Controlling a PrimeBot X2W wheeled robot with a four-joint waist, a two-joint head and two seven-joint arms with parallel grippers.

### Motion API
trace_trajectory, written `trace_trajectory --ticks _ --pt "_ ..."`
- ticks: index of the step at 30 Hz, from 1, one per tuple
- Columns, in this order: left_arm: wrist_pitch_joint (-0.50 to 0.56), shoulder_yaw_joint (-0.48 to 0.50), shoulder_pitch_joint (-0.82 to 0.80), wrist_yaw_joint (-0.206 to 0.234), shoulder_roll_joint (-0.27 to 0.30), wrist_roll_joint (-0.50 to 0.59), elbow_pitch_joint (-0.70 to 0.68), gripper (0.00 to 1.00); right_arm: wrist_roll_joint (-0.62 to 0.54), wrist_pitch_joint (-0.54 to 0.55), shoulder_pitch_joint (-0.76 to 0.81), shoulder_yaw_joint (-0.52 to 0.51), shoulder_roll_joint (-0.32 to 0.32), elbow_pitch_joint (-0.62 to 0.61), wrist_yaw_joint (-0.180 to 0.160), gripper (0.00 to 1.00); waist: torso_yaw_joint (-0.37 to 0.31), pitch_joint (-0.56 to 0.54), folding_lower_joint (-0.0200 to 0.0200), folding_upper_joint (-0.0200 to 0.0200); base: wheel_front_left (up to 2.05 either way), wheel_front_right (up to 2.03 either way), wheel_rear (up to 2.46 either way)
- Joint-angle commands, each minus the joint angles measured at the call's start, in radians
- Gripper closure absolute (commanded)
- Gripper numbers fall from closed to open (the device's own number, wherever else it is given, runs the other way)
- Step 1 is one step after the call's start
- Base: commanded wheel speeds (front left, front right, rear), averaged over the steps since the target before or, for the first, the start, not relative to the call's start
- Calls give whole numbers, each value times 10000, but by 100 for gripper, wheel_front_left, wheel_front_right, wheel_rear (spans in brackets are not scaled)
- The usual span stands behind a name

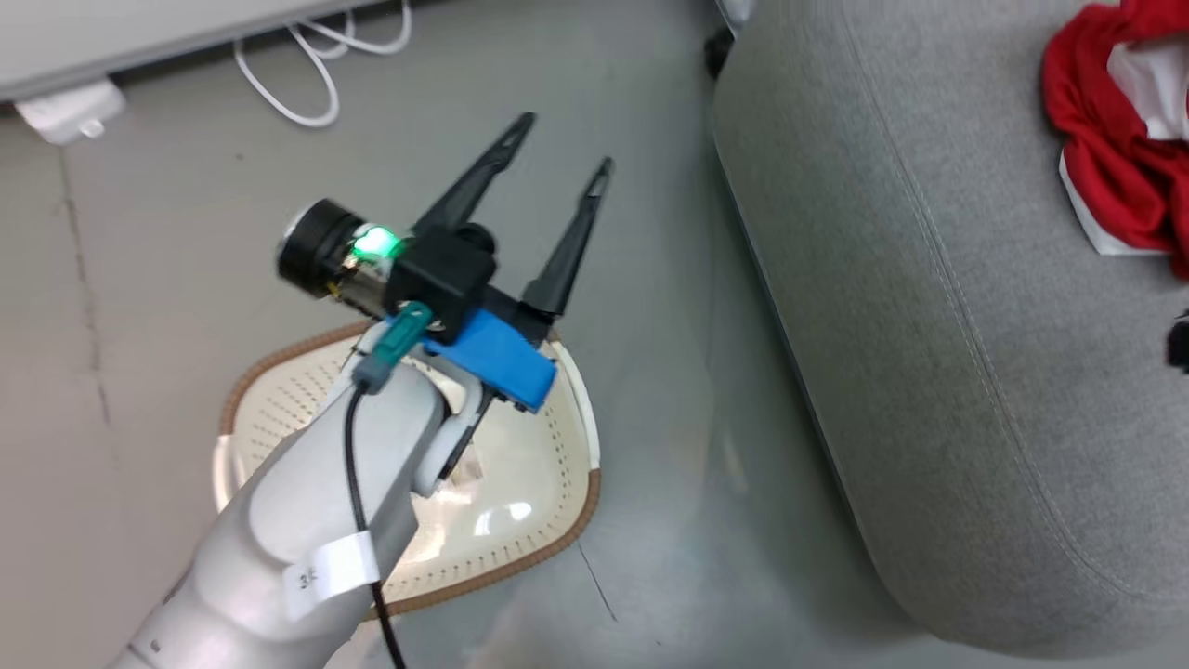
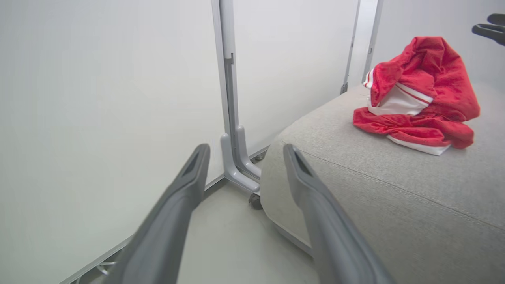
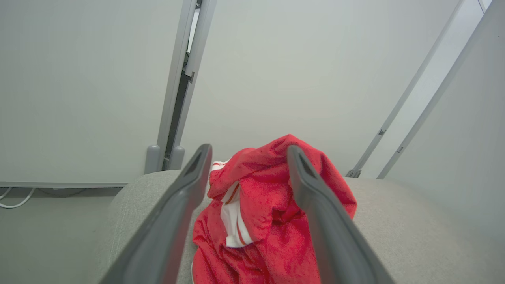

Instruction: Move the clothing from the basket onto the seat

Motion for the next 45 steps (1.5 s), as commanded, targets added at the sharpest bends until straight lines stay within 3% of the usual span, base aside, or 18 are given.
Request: trace_trajectory --ticks 1,15,32,45 --pt "-45 149 176 54 59 -5 -52 0 67 -7 175 103 96 -82 1 0 474 -638 1 -1 0 0 0" --pt "-47 3191 2840 -134 -175 654 -476 0 230 -7 1178 2225 705 -158 1 0 1918 -2431 1 -1 0 0 0" --pt "-49 5801 5937 -720 -1000 1748 -1232 0 406 -7 3744 2119 1714 -435 1 0 2787 -4024 1 -1 0 0 0" --pt "-50 6423 6875 -1194 -1444 2153 -1302 0 779 -7 4822 2229 2115 -328 1 0 2977 -4547 1 -1 0 0 0"
